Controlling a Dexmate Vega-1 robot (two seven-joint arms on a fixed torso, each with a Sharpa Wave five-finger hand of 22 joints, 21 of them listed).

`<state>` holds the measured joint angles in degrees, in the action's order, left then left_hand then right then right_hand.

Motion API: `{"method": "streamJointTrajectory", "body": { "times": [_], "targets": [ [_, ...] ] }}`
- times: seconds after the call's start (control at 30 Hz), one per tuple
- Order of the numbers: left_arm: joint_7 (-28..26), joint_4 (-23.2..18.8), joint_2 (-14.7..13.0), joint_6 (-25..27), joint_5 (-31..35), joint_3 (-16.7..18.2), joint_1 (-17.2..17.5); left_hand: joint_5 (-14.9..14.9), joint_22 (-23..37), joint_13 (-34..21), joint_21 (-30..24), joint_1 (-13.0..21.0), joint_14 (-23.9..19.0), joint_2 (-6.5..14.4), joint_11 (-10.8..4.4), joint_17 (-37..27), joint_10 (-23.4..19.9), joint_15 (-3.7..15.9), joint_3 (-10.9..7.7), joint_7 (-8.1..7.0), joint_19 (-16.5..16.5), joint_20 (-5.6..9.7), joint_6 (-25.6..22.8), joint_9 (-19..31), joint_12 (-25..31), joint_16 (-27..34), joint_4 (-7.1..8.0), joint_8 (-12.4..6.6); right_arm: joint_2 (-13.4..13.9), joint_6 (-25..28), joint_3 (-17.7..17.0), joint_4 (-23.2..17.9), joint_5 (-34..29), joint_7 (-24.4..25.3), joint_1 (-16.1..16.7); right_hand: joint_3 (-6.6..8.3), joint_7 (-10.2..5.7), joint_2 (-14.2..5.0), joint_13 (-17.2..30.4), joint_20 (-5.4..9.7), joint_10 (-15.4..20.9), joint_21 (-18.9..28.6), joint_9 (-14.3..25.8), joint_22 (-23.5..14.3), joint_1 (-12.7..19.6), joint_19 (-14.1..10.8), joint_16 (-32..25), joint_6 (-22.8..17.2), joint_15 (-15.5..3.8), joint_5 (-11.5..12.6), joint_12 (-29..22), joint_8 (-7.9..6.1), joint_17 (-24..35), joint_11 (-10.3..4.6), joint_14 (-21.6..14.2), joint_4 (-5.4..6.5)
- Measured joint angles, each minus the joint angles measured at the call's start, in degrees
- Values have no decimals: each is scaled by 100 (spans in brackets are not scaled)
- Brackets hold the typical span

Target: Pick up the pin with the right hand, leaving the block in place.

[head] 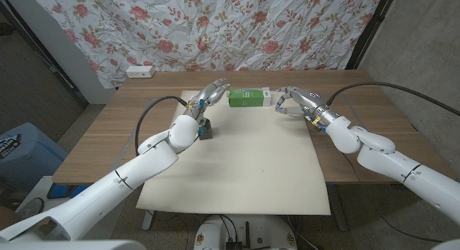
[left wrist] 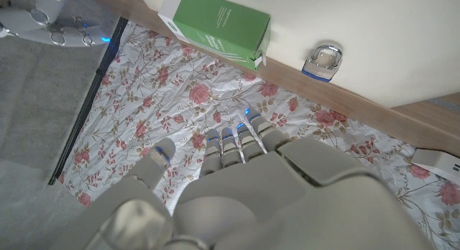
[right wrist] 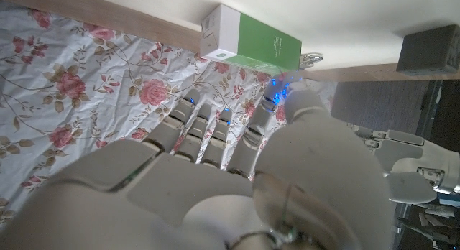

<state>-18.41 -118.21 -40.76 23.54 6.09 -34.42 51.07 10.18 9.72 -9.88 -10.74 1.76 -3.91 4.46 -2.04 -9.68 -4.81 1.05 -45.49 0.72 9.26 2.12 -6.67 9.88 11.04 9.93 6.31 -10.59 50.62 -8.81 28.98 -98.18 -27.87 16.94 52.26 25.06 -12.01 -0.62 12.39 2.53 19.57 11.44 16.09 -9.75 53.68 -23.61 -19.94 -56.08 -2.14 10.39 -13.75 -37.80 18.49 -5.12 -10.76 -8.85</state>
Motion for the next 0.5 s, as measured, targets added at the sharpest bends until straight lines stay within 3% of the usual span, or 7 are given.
{"method": "streamJointTrajectory", "body": {
  "times": [0.5],
  "targets": [
    [429, -280, -77, 609, 608, -417, -171, 0, -13, 0, 0, 0, 22, 0, 0, -7, 0, 40, 74, 0, -56, -6, 0, 0, 0, 0, 106, 0, -101, -94, -149, 90, 400, 209, 130, -17, -51, -18, 0, -19, -1, -20, -2, 0, -15, 20, 0, -51, 0, -4, 0, 43, 27, 0, 0, -17]
  ]
}}
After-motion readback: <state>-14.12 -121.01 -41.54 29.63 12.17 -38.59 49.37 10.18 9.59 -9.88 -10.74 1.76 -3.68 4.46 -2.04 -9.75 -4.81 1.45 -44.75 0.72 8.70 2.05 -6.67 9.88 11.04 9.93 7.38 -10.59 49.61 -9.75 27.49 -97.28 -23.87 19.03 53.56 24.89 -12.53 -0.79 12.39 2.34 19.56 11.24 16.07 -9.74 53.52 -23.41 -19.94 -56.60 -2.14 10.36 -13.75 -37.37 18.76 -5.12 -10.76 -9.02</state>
